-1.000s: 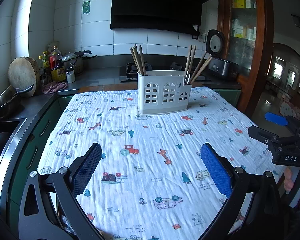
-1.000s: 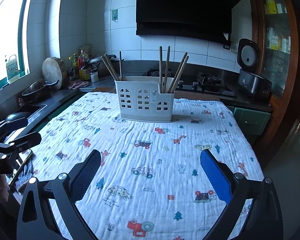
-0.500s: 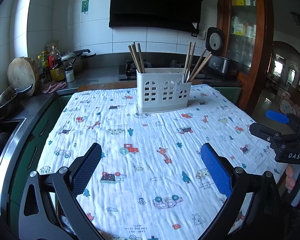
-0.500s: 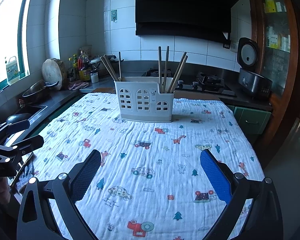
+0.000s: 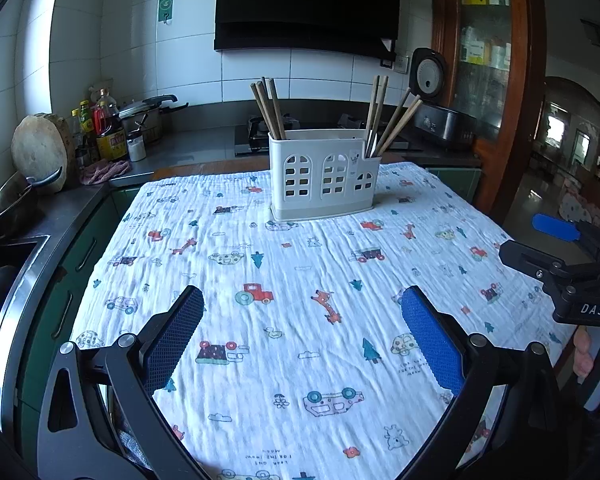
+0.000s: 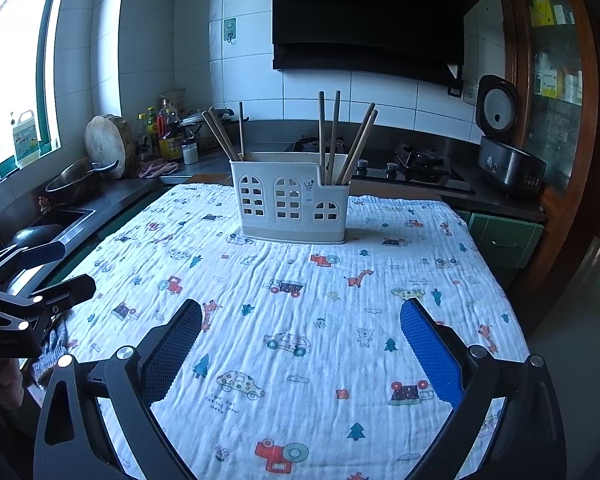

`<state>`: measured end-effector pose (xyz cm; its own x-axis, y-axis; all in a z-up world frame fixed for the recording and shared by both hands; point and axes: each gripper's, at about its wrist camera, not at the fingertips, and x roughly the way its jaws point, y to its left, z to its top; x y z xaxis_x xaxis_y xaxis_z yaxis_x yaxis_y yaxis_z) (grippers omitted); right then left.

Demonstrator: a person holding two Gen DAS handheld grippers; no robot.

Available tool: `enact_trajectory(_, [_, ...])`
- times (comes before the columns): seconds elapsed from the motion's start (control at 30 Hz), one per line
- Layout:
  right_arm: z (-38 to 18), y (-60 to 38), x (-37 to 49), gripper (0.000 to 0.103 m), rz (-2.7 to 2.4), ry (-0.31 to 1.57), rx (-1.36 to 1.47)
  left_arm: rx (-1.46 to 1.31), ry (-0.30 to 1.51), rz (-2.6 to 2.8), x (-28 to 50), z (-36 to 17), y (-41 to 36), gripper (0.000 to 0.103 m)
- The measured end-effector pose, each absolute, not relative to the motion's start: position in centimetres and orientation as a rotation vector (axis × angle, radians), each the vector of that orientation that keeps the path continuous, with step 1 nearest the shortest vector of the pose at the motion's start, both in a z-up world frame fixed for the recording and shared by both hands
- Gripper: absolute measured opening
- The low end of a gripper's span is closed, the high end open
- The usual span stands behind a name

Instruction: Organize utensils

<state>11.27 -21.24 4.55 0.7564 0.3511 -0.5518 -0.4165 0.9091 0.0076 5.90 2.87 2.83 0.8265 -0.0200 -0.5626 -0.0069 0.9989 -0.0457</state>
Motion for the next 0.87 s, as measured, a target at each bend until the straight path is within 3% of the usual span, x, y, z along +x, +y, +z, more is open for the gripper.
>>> enact_trajectory(0.87, [3.4, -21.4, 11.7, 0.096, 0.423, 0.602, -0.118, -0.077, 0.594, 0.019, 6.0, 2.6, 3.9, 0.098])
